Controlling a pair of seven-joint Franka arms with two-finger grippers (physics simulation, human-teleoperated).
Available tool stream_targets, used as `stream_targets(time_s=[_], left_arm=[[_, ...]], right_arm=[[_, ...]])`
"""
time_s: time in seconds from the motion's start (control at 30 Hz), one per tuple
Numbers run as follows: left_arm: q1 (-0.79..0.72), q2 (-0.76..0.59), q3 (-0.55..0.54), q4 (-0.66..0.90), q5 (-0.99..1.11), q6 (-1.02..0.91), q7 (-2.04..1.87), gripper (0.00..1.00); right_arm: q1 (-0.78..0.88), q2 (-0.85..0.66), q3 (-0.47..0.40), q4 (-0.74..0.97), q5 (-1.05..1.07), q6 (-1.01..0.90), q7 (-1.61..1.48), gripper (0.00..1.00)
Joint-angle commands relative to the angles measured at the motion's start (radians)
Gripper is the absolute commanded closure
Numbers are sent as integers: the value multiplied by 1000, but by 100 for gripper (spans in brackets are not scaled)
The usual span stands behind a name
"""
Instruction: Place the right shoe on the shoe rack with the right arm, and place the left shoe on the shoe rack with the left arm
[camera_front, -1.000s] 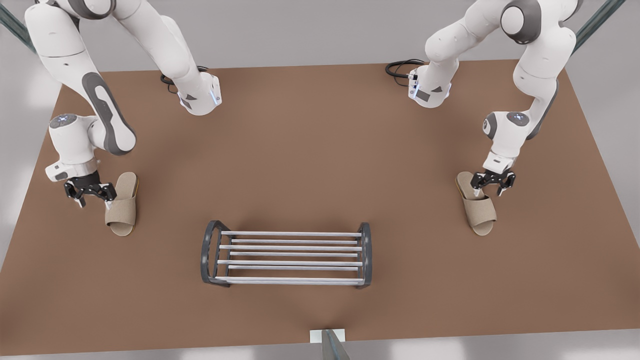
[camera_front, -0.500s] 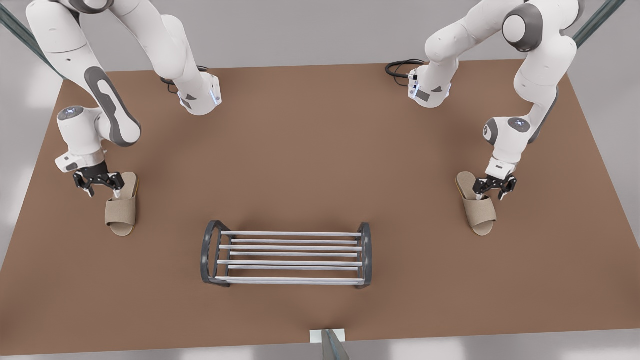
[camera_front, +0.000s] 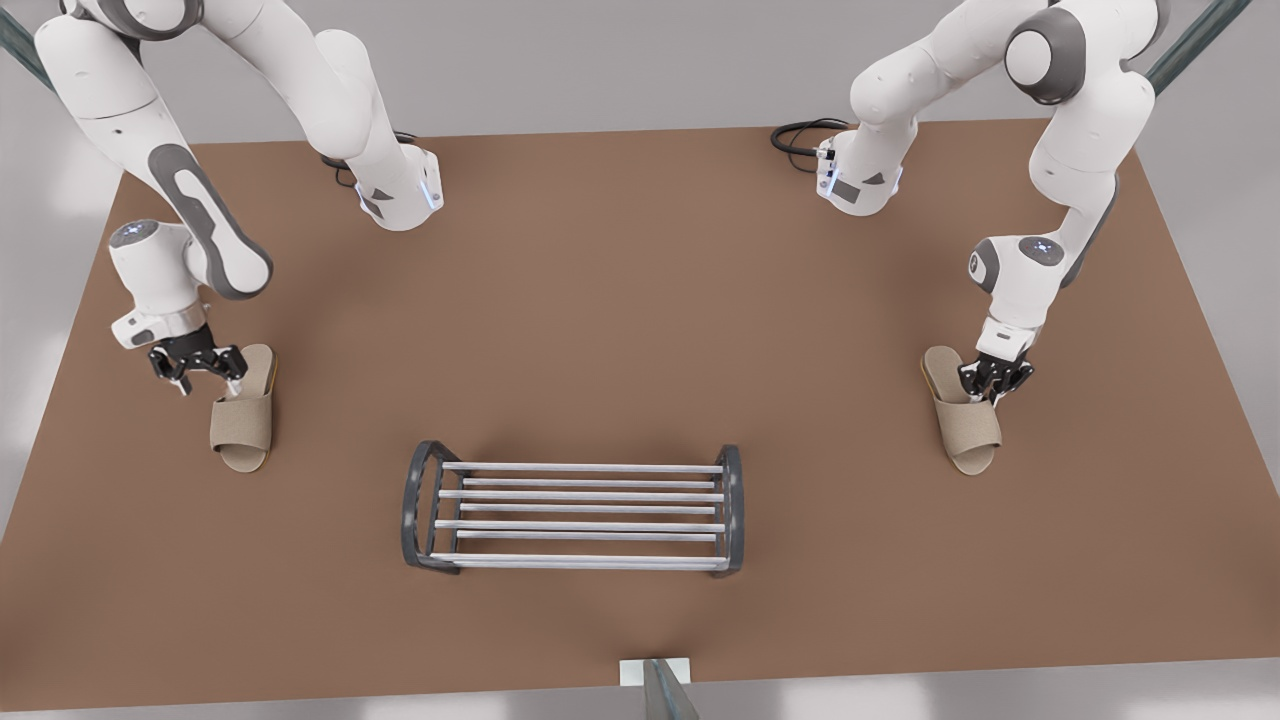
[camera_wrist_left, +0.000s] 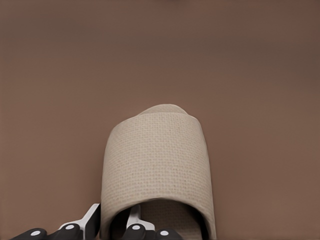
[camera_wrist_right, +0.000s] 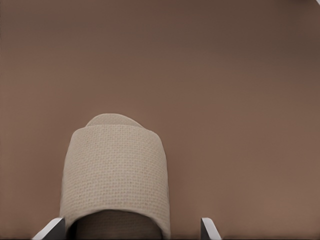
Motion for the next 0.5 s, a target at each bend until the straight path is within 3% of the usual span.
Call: stream_targets(time_s=[0.0, 0.47], left_arm=[[1, 7, 0, 6, 1, -4, -5, 75], [59, -24, -6, 19, -37, -4, -23, 79]], right_arm=[[0, 4, 0, -3, 0, 1, -108, 0], [17, 133, -56, 51, 0, 5, -142, 0]])
